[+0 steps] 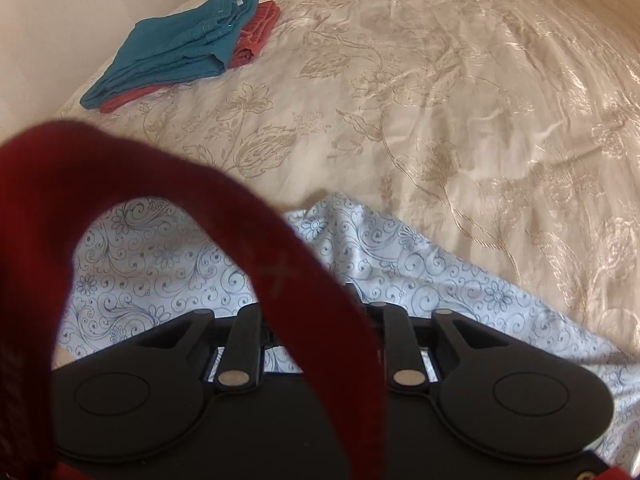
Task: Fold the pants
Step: 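Grasp the pants edge with the left tool and lift it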
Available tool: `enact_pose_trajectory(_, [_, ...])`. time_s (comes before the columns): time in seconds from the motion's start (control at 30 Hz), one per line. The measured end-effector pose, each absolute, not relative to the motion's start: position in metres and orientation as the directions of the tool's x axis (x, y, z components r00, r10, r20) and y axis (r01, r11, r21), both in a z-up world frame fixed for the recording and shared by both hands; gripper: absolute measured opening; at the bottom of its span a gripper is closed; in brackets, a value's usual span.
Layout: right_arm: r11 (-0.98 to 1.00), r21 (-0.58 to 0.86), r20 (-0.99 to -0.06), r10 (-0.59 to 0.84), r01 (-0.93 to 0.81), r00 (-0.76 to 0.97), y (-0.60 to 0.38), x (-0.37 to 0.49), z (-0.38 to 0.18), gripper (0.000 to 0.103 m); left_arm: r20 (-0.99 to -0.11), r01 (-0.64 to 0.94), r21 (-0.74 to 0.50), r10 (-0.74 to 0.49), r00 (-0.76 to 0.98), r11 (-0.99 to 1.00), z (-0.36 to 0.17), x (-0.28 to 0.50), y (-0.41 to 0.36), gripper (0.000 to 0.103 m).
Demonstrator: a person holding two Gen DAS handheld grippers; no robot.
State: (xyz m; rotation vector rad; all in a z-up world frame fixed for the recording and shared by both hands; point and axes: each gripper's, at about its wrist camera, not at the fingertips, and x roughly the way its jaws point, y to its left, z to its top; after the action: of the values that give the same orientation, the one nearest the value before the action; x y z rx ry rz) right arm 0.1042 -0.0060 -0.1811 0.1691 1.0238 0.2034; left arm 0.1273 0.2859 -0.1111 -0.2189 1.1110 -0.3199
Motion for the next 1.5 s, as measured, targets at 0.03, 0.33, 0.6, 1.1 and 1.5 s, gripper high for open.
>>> enact_pose_trajectory(0.03, [0.969,0.230,-0.831,0.243,-0.089,0.500,-0.004,0.113,-0.185,0.021,-0.843,0.134,-0.331,-0.356,0.402,0.934,-0.112,0.128,0.286,0.021])
enact_pose_trajectory(0.33, [0.979,0.201,-0.852,0.191,-0.033,0.488,-0.007,0.153,-0.199,0.018,-0.854,0.114,-0.314,-0.333,0.400,0.942,-0.111,0.124,0.283,0.021])
enact_pose_trajectory(0.6, [0.953,0.291,-0.827,0.295,-0.085,0.478,-0.006,0.085,-0.179,0.021,-0.847,0.111,-0.309,-0.327,0.420,0.944,-0.093,0.112,0.271,0.021])
enact_pose_trajectory(1.1, [0.906,0.406,-0.796,0.416,-0.122,0.439,-0.036,-0.030,-0.181,0.025,-0.806,0.191,-0.321,-0.373,0.460,0.928,-0.033,0.071,0.171,0.021])
enact_pose_trajectory(1.5, [0.932,0.359,-0.827,0.290,0.055,0.482,-0.162,-0.065,-0.192,0.025,-0.834,0.311,-0.295,-0.403,0.378,0.903,-0.091,0.036,0.000,0.021])
